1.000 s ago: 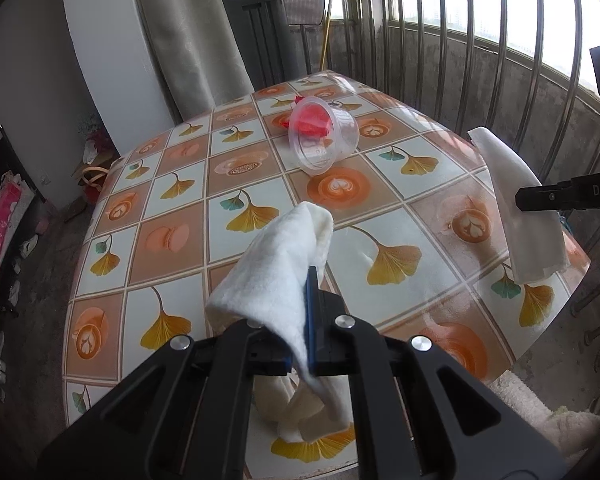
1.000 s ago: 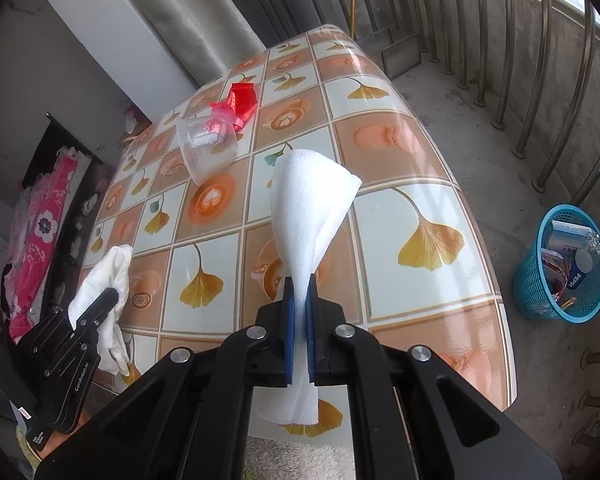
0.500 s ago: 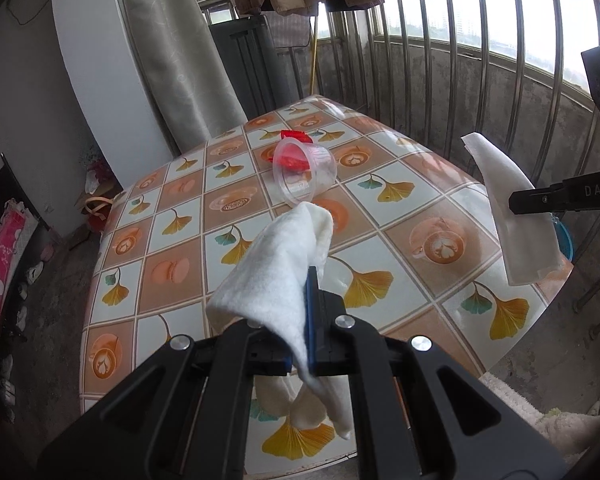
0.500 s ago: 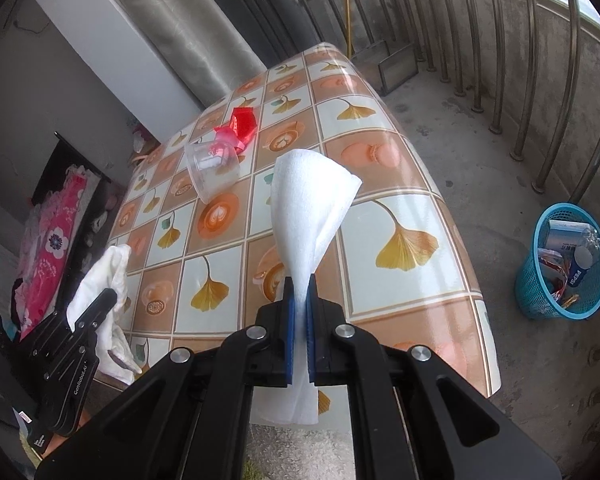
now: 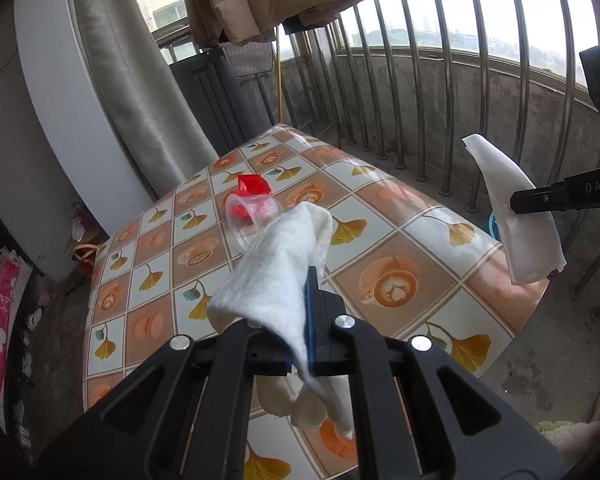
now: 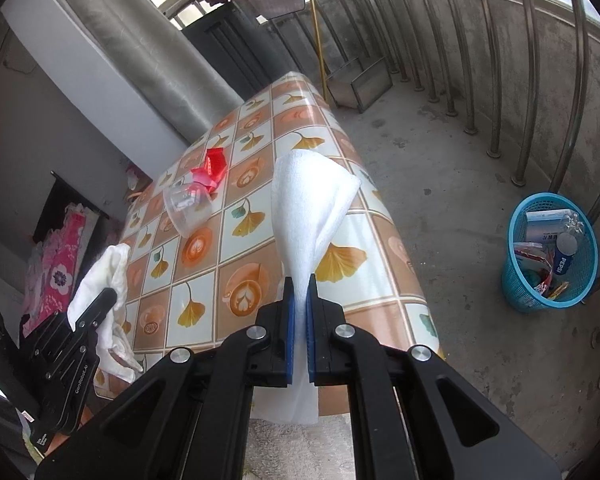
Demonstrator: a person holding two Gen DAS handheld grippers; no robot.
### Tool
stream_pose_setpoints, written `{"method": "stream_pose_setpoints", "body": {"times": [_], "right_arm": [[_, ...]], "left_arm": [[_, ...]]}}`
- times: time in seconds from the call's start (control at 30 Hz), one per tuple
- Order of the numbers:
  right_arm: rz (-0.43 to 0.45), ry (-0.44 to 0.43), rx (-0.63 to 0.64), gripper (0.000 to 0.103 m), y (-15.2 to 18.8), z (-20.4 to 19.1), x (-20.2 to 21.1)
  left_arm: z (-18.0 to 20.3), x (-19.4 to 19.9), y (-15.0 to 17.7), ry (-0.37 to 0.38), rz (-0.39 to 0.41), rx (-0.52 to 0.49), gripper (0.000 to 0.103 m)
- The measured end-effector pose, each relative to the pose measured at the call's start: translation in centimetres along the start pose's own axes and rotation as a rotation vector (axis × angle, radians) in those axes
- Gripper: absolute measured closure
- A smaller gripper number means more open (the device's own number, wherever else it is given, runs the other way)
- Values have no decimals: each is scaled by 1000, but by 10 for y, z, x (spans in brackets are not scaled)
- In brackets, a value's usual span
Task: Collect trash
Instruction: 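Lift both held tissues off the table and turn toward the wastebasket, then carry both tissues over the blue wastebasket and open both tools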
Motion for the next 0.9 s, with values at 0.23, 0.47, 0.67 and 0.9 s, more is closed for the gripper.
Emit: {"method": "stream_pose_setpoints", "body": {"times": [0.23, 0.47, 0.67, 0.9], "right_arm": [[49, 16, -91, 98, -12, 47, 25], [159, 72, -227, 98, -29, 114, 71], [255, 135, -407, 98, -32, 193, 112], [263, 132, -660, 98, -19, 285, 118]], "left_arm": [[36, -10, -44, 56, 56, -84, 100], [87, -24, -99, 219, 108, -121, 100], [151, -51, -143, 448, 77, -120, 100], [241, -112, -162, 737, -120, -55, 99]]}}
Point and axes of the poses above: each gripper's, at about its wrist camera, not at the fingertips, and x roughly against the way its jaws point, z to its right, y to its underside, the point moved 7 cm from there along -x, roughly the way its jaws point, and after that the axes turned 9 degrees about -x, right-handed, at the moved point
